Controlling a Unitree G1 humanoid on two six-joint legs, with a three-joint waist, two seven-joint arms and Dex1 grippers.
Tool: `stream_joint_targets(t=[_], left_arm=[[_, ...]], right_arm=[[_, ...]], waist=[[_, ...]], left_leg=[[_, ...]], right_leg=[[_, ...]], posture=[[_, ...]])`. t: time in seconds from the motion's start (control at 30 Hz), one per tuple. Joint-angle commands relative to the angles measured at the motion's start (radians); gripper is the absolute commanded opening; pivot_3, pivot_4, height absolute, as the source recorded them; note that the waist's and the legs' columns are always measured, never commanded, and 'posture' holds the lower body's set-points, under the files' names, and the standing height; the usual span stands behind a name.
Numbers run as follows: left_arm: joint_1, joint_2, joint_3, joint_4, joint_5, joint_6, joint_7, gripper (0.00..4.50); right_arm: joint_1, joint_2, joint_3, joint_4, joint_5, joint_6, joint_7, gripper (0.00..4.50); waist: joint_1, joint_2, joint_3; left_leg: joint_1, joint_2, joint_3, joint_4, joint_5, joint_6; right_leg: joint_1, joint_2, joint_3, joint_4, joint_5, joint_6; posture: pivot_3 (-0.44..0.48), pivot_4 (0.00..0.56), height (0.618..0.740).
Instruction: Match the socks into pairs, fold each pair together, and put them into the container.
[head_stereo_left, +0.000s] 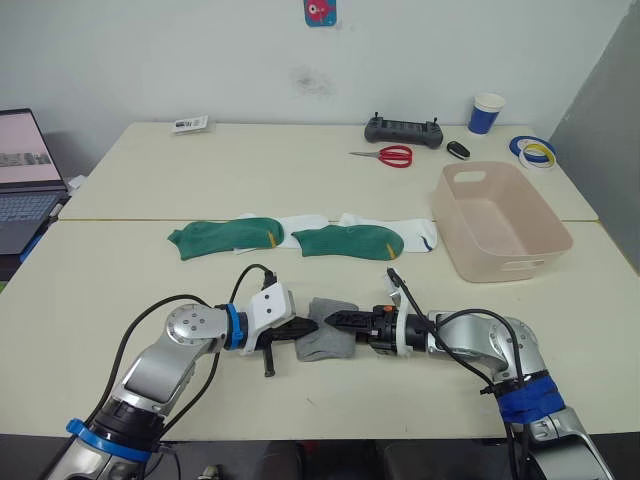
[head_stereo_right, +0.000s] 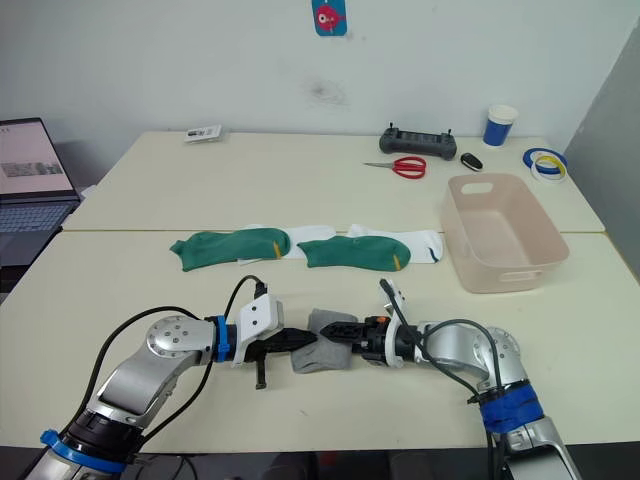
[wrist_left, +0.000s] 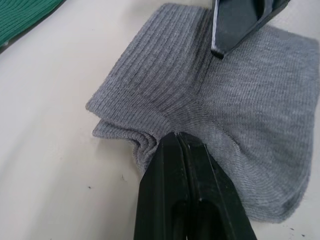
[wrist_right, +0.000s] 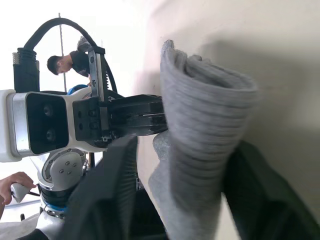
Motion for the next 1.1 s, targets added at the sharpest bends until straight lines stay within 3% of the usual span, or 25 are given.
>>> stream_joint_targets(t=[0.03, 0.13, 0.37, 0.5, 0.63, 0.87, 1.1], left_arm=[[0.014, 0.007, -0.021, 0.030, 0.036, 0.017, 0.006, 0.00], [0.016, 0.006, -0.019, 0.027, 0.033, 0.019, 0.006, 0.00], [0.023, -0.009, 0.053, -0.016, -0.062, 0.035, -0.004, 0.00], [0.019, -0.022, 0.167, -0.105, -0.239, 0.131, -0.019, 0.82], [0.036, 0.039, 0.258, -0.237, -0.366, 0.238, -0.034, 2.14], [-0.016, 0.137, 0.342, -0.359, -0.452, 0.315, -0.020, 4.42], [-0.116, 0.127, 0.349, -0.386, -0.513, 0.370, 0.041, 4.49]], right_arm=[[-0.004, 0.006, -0.005, -0.039, 0.000, -0.001, 0.017, 1.14], [-0.002, 0.004, -0.005, -0.040, -0.004, 0.002, 0.017, 0.09], [-0.008, -0.006, -0.008, -0.040, -0.022, 0.012, 0.037, 0.03], [-0.015, -0.024, -0.013, -0.050, -0.048, 0.026, 0.069, 0.00], [-0.029, -0.081, -0.028, -0.099, -0.108, 0.061, 0.159, 0.00], [-0.108, -0.249, -0.128, -0.242, -0.231, 0.061, 0.379, 0.00], [-0.162, -0.435, -0.235, -0.338, -0.367, 0.039, 0.548, 0.00]], waist=[[0.000, 0.000, 0.000], [0.000, 0.000, 0.000], [-0.001, 0.000, 0.000], [-0.001, -0.002, 0.001], [0.000, -0.002, 0.002], [0.001, -0.002, 0.004], [0.007, -0.003, 0.007]], left_leg=[[0.000, 0.000, 0.000, 0.000, 0.000, 0.000], [0.000, 0.000, 0.000, 0.000, 0.000, 0.000], [0.000, 0.000, 0.000, 0.000, 0.000, 0.000], [-0.002, 0.001, 0.000, 0.000, 0.000, 0.000], [-0.004, 0.001, -0.001, 0.000, 0.000, 0.000], [-0.005, 0.000, -0.001, 0.000, 0.000, 0.000], [-0.005, 0.000, -0.001, 0.000, 0.000, 0.000]], right_leg=[[0.000, 0.000, 0.000, 0.000, 0.000, 0.000], [0.000, 0.000, 0.000, 0.000, 0.000, 0.000], [0.000, 0.000, 0.000, 0.000, 0.000, 0.000], [-0.003, 0.000, -0.001, 0.000, 0.000, 0.000], [-0.004, 0.000, -0.001, 0.000, 0.000, 0.000], [-0.004, 0.000, -0.002, -0.001, 0.000, 0.000], [-0.004, 0.001, -0.002, -0.001, 0.000, 0.000]], posture=[[0.000, 0.150, 0.740], [0.000, 0.150, 0.740], [0.000, 0.150, 0.740], [0.000, 0.150, 0.740], [0.000, 0.150, 0.740], [0.000, 0.150, 0.740], [0.000, 0.150, 0.740]])
